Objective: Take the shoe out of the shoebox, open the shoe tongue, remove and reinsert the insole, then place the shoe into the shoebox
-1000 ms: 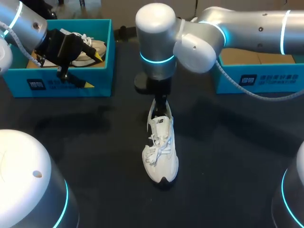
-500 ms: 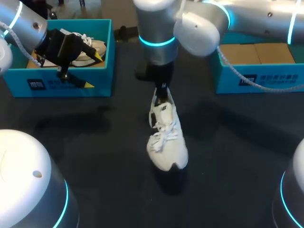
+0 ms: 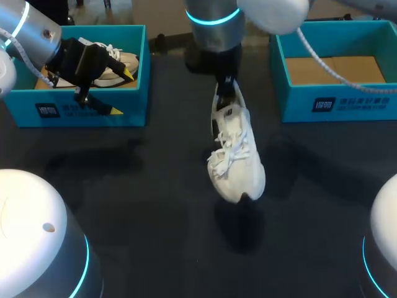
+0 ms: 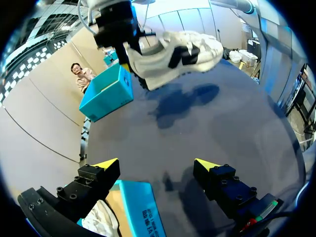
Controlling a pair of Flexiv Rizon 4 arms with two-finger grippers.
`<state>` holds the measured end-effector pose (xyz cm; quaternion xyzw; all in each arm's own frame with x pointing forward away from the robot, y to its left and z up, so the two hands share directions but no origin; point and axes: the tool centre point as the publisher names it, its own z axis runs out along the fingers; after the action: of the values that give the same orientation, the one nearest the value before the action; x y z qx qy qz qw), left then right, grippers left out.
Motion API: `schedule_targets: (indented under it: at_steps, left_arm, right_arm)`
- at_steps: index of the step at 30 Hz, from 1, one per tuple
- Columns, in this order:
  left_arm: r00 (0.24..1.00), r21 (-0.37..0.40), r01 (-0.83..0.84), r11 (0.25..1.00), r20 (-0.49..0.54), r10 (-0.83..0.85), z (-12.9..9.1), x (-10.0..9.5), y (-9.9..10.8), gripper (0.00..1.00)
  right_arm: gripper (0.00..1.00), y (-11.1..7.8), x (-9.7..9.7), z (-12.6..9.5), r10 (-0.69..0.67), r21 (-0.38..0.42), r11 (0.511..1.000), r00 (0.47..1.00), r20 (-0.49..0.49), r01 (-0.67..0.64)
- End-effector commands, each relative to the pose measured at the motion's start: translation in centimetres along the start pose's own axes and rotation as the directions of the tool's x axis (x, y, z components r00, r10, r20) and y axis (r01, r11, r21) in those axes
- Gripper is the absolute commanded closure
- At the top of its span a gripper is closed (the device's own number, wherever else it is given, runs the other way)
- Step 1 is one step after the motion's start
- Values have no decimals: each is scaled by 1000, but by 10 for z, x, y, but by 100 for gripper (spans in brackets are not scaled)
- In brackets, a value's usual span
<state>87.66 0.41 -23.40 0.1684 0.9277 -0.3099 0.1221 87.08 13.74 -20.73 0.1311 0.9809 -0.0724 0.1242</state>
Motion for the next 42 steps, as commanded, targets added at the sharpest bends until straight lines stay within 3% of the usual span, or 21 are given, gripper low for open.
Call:
schedule_targets:
  at_steps: [1,23,28,42]
  left_arm:
    - [1000,-3,0,1000,-3,0,0,-1,0,0]
    - [1000,-3,0,1000,-3,0,0,-1,0,0]
    - [1000,-3,0,1000,-3,0,0,-1,0,0]
    - [1000,-3,0,1000,-3,0,0,-1,0,0]
  right_arm:
    - [100,-8,1,-39,33,18,999,999,27,-33]
    - [100,-8,1,-39,32,25,999,999,25,-33]
    - [100,-34,-13,-38,15,58,998,999,50,-18]
    - [100,-119,-76,-28,-101,71,993,993,56,97]
